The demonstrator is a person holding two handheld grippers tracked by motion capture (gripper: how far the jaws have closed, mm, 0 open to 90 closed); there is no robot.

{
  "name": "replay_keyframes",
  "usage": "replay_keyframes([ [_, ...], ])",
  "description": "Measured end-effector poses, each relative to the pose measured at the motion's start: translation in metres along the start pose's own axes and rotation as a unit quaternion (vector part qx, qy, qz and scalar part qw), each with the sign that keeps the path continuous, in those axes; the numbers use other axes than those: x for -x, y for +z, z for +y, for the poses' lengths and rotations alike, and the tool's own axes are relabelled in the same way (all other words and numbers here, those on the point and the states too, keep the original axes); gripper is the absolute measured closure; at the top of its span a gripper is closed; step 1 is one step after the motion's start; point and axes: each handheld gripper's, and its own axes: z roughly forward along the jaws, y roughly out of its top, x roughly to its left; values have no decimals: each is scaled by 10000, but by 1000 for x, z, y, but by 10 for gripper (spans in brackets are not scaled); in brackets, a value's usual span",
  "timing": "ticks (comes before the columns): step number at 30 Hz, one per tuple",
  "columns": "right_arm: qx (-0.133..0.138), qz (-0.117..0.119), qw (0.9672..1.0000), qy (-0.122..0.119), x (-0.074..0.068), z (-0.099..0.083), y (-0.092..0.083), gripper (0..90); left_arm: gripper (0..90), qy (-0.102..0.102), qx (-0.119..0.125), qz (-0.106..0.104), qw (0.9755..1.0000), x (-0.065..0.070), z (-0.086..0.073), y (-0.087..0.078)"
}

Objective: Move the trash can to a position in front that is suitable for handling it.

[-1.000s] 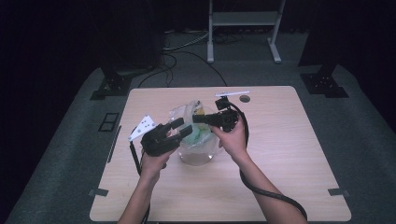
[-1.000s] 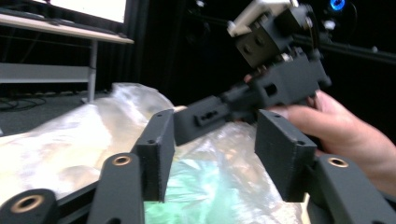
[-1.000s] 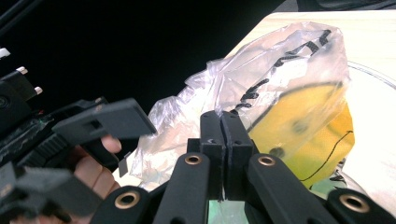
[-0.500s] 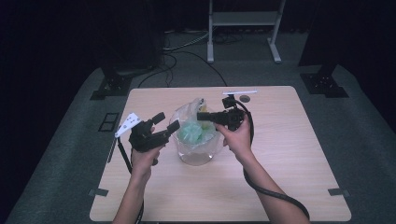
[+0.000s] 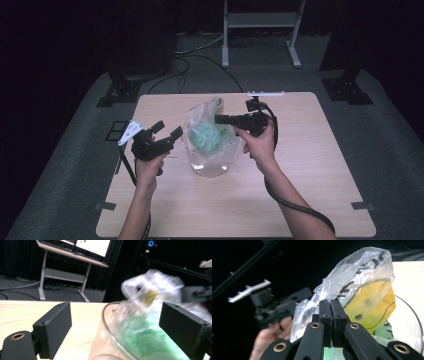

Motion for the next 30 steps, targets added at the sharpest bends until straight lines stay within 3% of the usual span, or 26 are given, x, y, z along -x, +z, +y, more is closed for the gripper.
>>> replay_keyframes([
  [7, 178, 113, 9997, -78, -10, 7, -14, 894, 100, -122, -41, 56, 9999, -5, -5, 3],
  [19, 498, 176, 9984, -191, -19, 15, -50, 894, 100, -109, -78, 35, 9999, -5, -5, 2],
  [30, 840, -184, 9960, -226, -11, 23, -102, 895, 100, -184, -124, -70, 9997, -3, -6, 0],
])
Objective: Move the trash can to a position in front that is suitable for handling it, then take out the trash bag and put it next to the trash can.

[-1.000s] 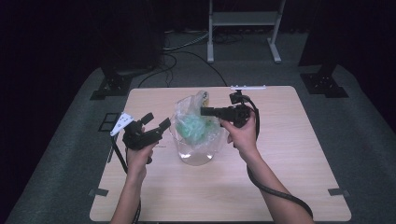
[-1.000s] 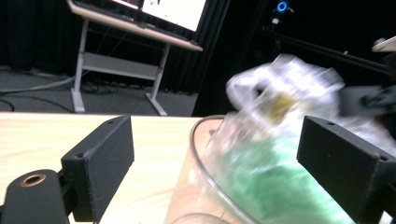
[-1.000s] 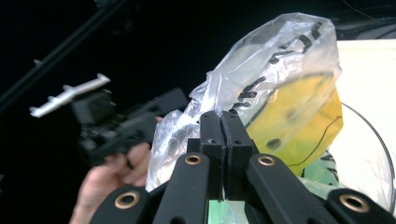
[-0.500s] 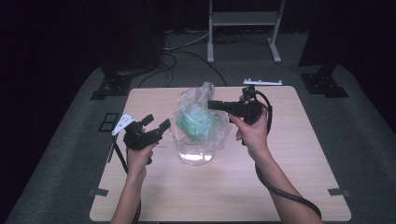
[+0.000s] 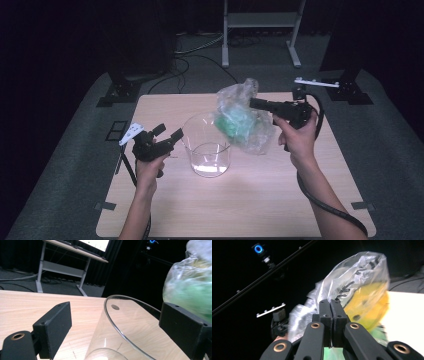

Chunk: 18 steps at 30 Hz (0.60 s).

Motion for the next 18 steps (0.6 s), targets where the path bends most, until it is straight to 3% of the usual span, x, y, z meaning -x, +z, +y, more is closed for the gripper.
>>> replay_keyframes([
  [9, 204, -317, 9993, 0, 9, 6, -43, 895, 100, -72, 3, 24, 10000, -2, 0, 0],
  [13, 194, -418, 9989, 91, 18, 0, -51, 895, 100, 63, -64, -29, 10000, 3, -2, 5],
  [18, 155, -563, 9982, 165, 29, -4, -49, 894, 100, 44, -73, -92, 9999, 4, -3, 8],
])
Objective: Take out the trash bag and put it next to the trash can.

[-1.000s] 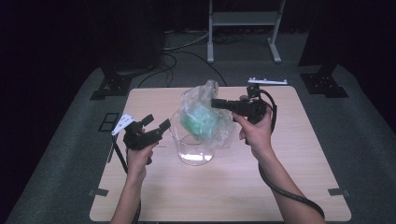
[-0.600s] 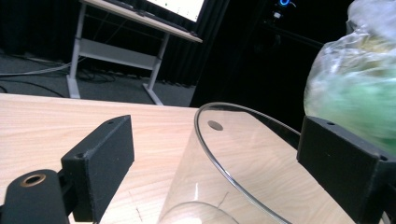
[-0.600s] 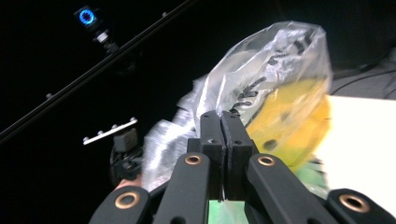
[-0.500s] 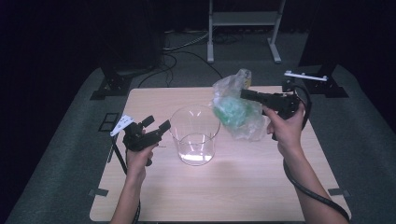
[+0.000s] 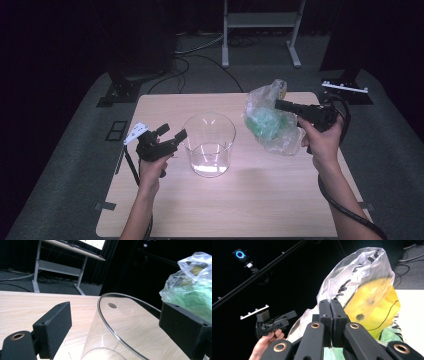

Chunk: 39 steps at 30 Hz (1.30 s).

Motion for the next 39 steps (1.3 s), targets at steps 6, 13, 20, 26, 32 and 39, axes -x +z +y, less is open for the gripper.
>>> replay_keyframes([
  [6, -110, -266, 9996, 57, 14, -9, 9, 894, 100, -72, 52, 74, 9999, -5, 0, -4],
  [13, -201, -362, 9985, 357, 39, -23, 21, 894, 100, -33, 142, 147, 9998, -3, 3, -6],
  [20, -284, -381, 9973, 552, 52, -38, 35, 893, 100, -82, 111, 130, 9998, -3, 1, -2],
  [26, -401, -384, 9968, 580, 55, -42, 49, 893, 100, -73, 152, 141, 9998, -3, 2, -4],
  [32, -518, -448, 9961, 560, 60, -48, 60, 889, 100, -135, 147, 165, 9997, -5, 1, -3],
  [39, -701, -613, 9933, 686, 77, -59, 66, 872, 100, -144, 108, 145, 9997, -6, -1, -2],
])
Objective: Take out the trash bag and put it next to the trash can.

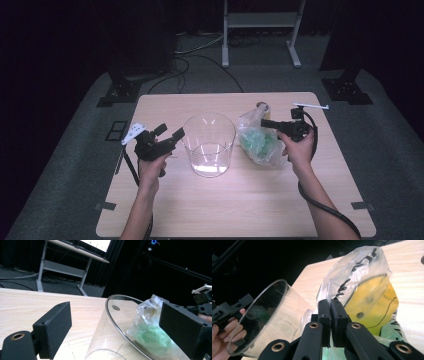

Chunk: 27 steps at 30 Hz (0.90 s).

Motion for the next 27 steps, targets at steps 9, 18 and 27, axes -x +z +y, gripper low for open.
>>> replay_keyframes([
  [9, -195, 50, 9998, 48, 8, -7, 6, 846, 100, -35, 59, 19, 10000, 0, 2, -4],
  [18, -364, -42, 9992, -144, 11, -11, 7, 732, 100, -40, 13, -2, 10000, 0, -1, 0],
  [27, -69, -162, 9989, -437, 5, 0, -12, 549, 100, -43, 59, -2, 10000, 0, 1, -2],
])
